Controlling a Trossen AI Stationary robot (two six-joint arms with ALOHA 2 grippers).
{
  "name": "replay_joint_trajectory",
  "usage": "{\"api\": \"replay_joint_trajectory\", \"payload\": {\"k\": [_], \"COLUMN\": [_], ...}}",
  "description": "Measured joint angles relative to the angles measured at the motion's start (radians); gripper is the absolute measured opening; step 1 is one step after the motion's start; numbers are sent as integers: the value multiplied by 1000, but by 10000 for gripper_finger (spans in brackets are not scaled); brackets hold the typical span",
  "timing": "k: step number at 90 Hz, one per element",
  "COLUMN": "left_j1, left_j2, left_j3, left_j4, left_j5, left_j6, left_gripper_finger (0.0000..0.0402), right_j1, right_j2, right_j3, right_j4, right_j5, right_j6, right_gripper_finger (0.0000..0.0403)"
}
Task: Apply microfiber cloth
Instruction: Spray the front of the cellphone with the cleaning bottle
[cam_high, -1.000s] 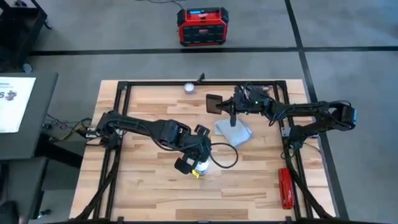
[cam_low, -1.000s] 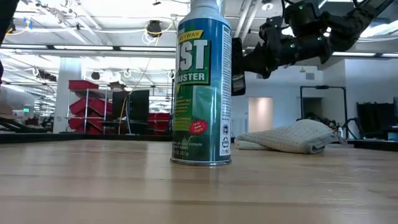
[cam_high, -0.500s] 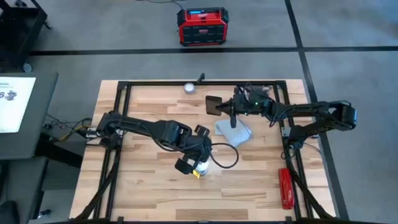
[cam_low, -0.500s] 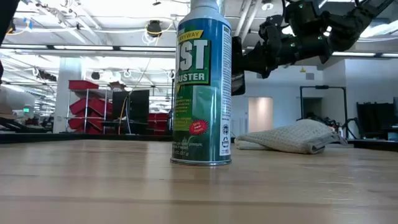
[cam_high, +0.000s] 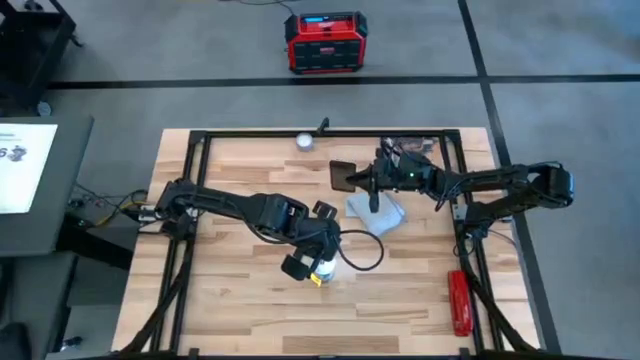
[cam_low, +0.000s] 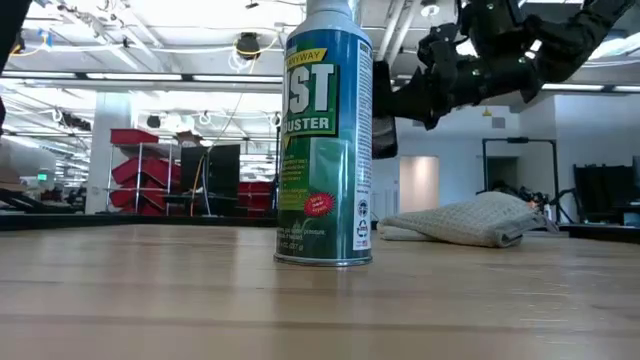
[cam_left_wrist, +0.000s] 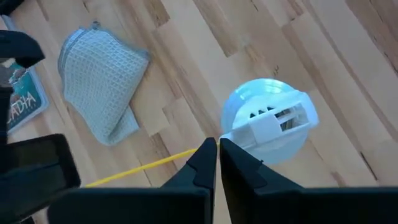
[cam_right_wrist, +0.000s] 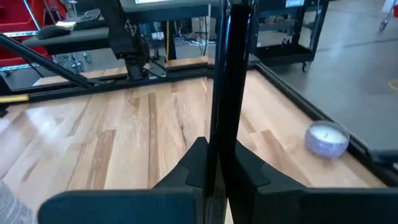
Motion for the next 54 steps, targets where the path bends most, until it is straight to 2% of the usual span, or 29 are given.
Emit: {"api": "replay_joint_trajectory", "payload": {"k": [54], "left_j1": [20], "left_j2": [2], "left_j3": [0], "left_j4": [-32], "left_j5": [16], "left_j6": [-34], "left_gripper_finger": [0], "right_j1": [24], "right_j2": [0], "right_j3": [0], "right_j4": [6], "right_j5": [18], "right_j6": [-6], "right_gripper_finger": [14]}}
